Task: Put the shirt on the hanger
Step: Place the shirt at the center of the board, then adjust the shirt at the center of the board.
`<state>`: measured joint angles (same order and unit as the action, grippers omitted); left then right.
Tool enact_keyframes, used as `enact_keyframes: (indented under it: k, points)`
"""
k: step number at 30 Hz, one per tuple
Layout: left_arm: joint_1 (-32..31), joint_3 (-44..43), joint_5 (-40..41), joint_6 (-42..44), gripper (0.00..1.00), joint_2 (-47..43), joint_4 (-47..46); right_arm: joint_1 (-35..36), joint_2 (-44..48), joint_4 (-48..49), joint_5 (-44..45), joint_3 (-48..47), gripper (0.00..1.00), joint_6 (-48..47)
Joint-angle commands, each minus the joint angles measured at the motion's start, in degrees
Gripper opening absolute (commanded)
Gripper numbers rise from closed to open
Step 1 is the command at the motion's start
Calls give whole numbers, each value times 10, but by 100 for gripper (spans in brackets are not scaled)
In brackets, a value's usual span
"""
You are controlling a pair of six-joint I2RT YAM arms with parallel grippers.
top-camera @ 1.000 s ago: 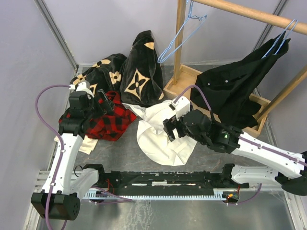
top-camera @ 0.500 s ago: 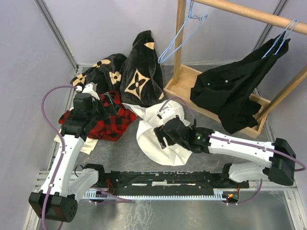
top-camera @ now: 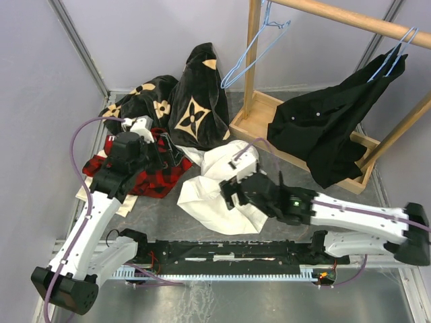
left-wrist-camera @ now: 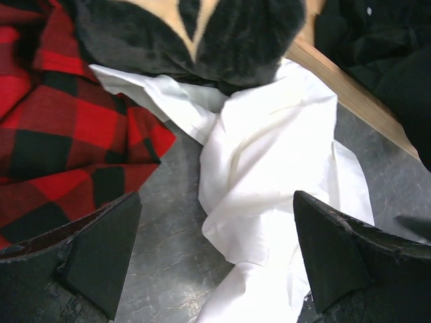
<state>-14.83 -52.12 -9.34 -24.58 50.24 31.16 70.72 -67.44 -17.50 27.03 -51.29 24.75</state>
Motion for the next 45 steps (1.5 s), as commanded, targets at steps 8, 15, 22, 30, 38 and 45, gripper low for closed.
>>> enact_keyframes:
  k: [8, 15, 22, 30, 38, 45]
  points:
    - [-123, 17, 60, -53, 98, 33, -68, -50, 96, -181, 133, -6, 94, 26]
    - [-139, 1, 102, -34, 96, 43, -39, -70, 80, -183, 45, -24, 94, -65]
    - [-140, -4, 127, -18, 96, 45, -25, -73, 98, -209, 35, -9, 93, -225]
    - [-139, -2, 134, -16, 96, 43, -22, -185, 67, -254, -88, -32, 96, -270]
    - [-139, -4, 142, -7, 96, 31, -2, -240, -31, -208, -150, -50, 94, -308]
    - [-139, -10, 157, -5, 96, 14, 21, -241, -94, -90, -160, -49, 93, -363]
